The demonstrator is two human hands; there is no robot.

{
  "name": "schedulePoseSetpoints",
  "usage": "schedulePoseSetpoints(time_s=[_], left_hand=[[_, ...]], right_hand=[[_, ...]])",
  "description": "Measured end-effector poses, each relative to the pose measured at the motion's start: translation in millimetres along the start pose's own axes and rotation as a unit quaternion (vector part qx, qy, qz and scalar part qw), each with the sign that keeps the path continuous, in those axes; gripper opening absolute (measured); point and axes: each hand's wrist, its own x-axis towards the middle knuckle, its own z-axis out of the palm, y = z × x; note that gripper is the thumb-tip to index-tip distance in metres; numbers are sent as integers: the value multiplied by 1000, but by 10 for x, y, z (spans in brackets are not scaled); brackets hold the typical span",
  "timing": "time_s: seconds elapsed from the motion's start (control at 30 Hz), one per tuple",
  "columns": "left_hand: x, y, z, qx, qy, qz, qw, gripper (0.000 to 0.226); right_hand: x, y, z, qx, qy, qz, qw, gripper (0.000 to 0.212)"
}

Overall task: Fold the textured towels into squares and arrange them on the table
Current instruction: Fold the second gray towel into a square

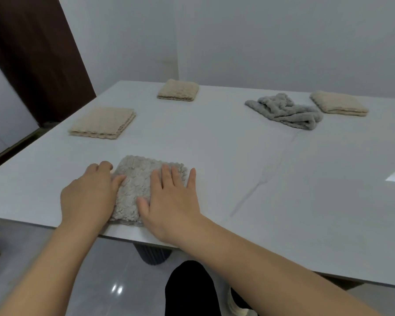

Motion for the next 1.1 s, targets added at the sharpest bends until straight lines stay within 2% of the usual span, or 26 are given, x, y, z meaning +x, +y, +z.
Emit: schedulePoseSetpoints(time_s=[0.03, 0.1, 0.17, 0.2, 0.27, 0.33, 0.47, 0.6, 0.73, 0.97, 1.03, 1.1], left_hand=[[3, 20, 7, -23, -8, 16, 1000, 48], [18, 69, 14, -61, -81, 54, 993, 54], [34, 83, 42, -42, -174, 67, 982, 56], [59, 86, 47, -15, -194, 62, 979, 56], [153, 154, -9, 27, -181, 62, 981, 57], [291, 363, -120, 21, -163, 75, 984, 59], [614, 1109, -104, 24, -164, 172, 971, 60], [848, 1993, 214, 32, -200, 278, 939, 58], [1088, 2738, 508, -14, -194, 333, 923, 50], [1476, 3548, 855, -84, -143, 331, 929, 42], [1569, 3685, 923, -124, -108, 346, 924, 45], [1649, 3795, 962, -158, -118, 363, 911, 54]], right_hand=[[8, 18, -1, 2, 3, -2, 1000, 68], [2, 63, 2, 1, -1, -10, 1000, 67], [-12, 121, -30, 14, -14, -24, 1000, 66], [-9, 169, -74, 27, -18, -28, 999, 65], [21, 347, -204, 48, -11, -20, 999, 63], [66, 645, -341, 48, 9, 7, 999, 62], [144, 1407, -513, 29, 37, 91, 995, 59], [218, 2201, -619, -2, 66, 177, 982, 57], [286, 2889, -692, -9, 94, 242, 966, 56], [580, 3544, -769, -33, 186, 251, 949, 51], [661, 3641, -787, -27, 211, 251, 944, 49], [713, 3701, -834, 11, 245, 250, 937, 40]])
